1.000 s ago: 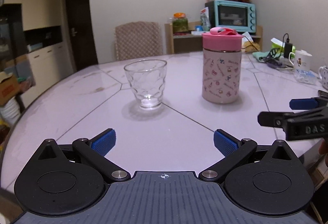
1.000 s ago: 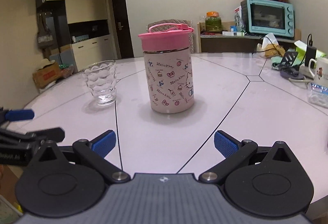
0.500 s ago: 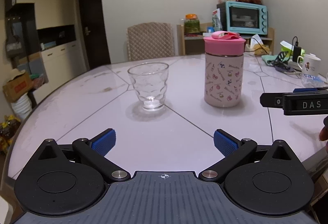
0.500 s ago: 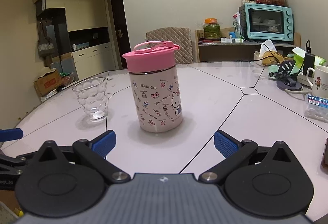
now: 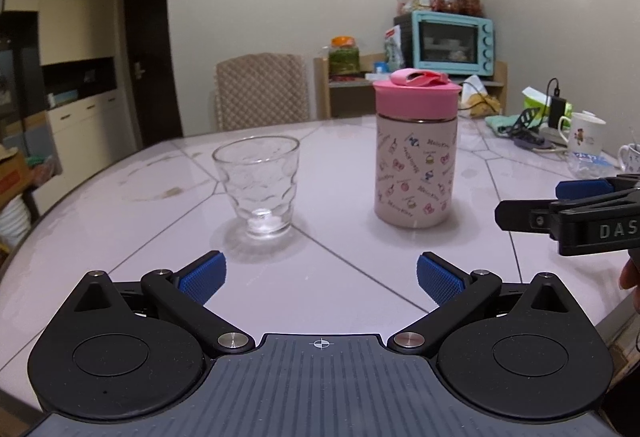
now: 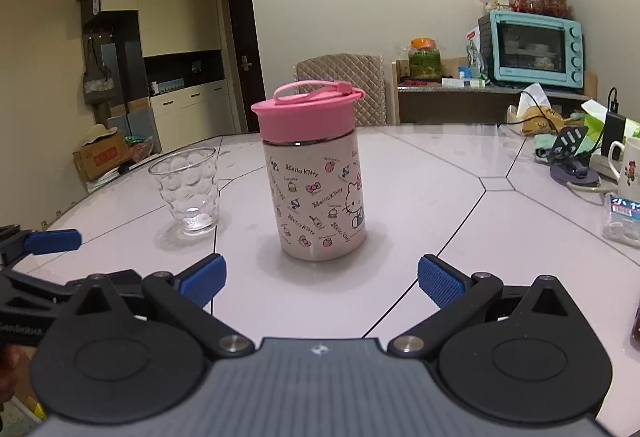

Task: Unscrew bottle cap and pour
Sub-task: 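Move both tools toward the pink-capped Hello Kitty bottle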

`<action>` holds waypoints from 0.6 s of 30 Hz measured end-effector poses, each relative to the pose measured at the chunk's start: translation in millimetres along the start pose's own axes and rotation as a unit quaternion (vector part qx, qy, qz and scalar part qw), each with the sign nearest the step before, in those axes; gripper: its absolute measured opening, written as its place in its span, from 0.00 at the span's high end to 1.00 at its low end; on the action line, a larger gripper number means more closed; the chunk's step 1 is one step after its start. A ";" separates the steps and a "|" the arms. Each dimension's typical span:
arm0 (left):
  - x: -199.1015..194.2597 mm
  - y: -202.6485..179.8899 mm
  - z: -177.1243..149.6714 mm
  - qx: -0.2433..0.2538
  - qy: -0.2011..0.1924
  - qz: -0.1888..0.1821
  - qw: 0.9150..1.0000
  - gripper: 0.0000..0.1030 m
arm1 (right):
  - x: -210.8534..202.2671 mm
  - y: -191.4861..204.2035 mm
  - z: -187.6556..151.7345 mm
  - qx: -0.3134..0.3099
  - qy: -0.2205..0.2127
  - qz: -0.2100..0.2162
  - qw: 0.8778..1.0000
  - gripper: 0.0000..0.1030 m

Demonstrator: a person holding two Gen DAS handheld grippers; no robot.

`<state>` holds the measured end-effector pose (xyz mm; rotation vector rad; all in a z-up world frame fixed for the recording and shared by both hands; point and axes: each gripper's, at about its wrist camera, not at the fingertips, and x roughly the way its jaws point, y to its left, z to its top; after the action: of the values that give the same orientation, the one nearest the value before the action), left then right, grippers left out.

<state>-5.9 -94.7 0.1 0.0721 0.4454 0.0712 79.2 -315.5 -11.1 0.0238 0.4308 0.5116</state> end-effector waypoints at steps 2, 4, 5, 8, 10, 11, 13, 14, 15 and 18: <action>3.8 1.7 0.7 0.006 0.000 -0.008 1.000 0.00 | -1.5 -1.5 1.0 0.005 -0.004 -0.001 1.000 0.00; 8.2 4.4 3.3 0.011 -0.003 -0.018 1.000 0.00 | -3.1 -3.0 2.0 0.011 -0.008 -0.003 1.000 0.00; 9.7 5.3 4.2 0.012 -0.004 -0.021 1.000 0.00 | -3.8 -3.7 2.5 0.014 -0.011 -0.003 1.000 0.00; 15.5 7.9 7.5 0.022 -0.009 -0.035 0.999 0.00 | -6.1 -4.8 6.2 0.013 -0.018 -0.008 1.000 0.00; 19.7 9.8 9.5 0.025 -0.009 -0.044 0.999 0.00 | -3.2 -6.5 8.3 0.011 -0.018 -0.010 1.000 0.00; 21.6 10.9 10.4 0.024 -0.010 -0.049 0.998 0.00 | -1.8 -7.3 9.4 0.010 -0.018 -0.011 1.000 0.00; 26.3 10.7 11.4 0.023 -0.012 -0.059 0.998 0.00 | 2.0 -6.7 13.4 0.021 -0.020 -0.007 1.000 0.00; 28.2 10.6 11.5 0.024 -0.012 -0.062 0.998 0.00 | 3.8 -7.4 14.2 0.020 -0.019 -0.006 1.000 0.00; 31.8 10.2 11.6 0.024 -0.010 -0.066 0.997 0.00 | 5.5 -8.1 14.9 0.019 -0.019 -0.006 1.000 0.00; 44.6 8.2 12.1 0.026 -0.005 -0.077 0.997 0.00 | 10.7 -10.3 17.2 0.015 -0.018 -0.003 1.000 0.00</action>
<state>39.1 -83.5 -7.4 0.0882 0.4407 -0.0930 99.4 -317.9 -0.9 0.0595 0.4037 0.4976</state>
